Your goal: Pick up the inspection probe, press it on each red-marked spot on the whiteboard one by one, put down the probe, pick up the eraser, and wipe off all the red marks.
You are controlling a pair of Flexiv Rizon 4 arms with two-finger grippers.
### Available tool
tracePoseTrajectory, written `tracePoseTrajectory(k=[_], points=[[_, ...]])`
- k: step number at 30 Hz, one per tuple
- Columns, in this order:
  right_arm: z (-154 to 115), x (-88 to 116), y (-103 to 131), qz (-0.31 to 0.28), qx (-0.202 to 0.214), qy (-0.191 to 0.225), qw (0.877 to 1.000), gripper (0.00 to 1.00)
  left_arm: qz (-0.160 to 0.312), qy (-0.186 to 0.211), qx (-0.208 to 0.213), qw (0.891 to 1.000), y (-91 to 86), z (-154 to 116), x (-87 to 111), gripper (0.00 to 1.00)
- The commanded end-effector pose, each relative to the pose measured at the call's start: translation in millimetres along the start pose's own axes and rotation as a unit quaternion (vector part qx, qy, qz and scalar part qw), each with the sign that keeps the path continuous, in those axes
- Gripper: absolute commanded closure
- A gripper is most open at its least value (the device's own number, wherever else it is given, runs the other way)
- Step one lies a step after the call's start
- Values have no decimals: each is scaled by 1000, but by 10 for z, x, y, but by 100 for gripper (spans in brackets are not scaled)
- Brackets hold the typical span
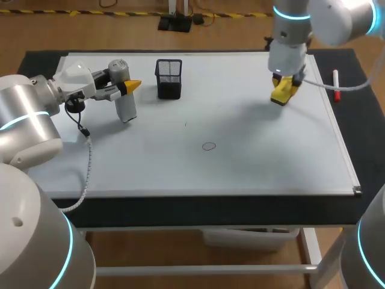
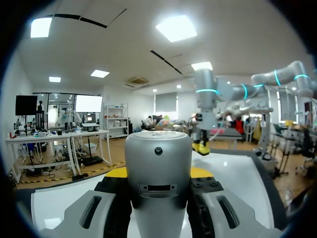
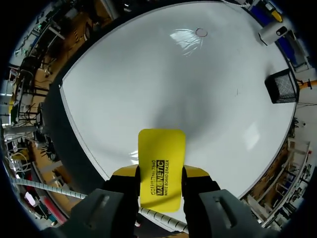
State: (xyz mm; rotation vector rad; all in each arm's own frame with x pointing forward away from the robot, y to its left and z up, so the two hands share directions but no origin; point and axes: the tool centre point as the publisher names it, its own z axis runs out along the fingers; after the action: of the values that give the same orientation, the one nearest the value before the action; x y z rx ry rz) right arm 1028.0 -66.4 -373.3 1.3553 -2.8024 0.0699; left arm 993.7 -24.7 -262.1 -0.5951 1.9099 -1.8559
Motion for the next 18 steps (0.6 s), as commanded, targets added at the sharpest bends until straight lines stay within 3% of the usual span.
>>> tracePoseTrajectory(k=[1,7,18], points=[[14,221,-47,8,-3,-12,1000,100,1,-1,0,1000,-9,-1,5,100],[13,329,-104,39,-8,-14,999,100,1,-1,0,1000,-9,-1,5,100],[13,329,-104,39,-8,-14,999,100,1,-1,0,1000,-9,-1,5,100]])
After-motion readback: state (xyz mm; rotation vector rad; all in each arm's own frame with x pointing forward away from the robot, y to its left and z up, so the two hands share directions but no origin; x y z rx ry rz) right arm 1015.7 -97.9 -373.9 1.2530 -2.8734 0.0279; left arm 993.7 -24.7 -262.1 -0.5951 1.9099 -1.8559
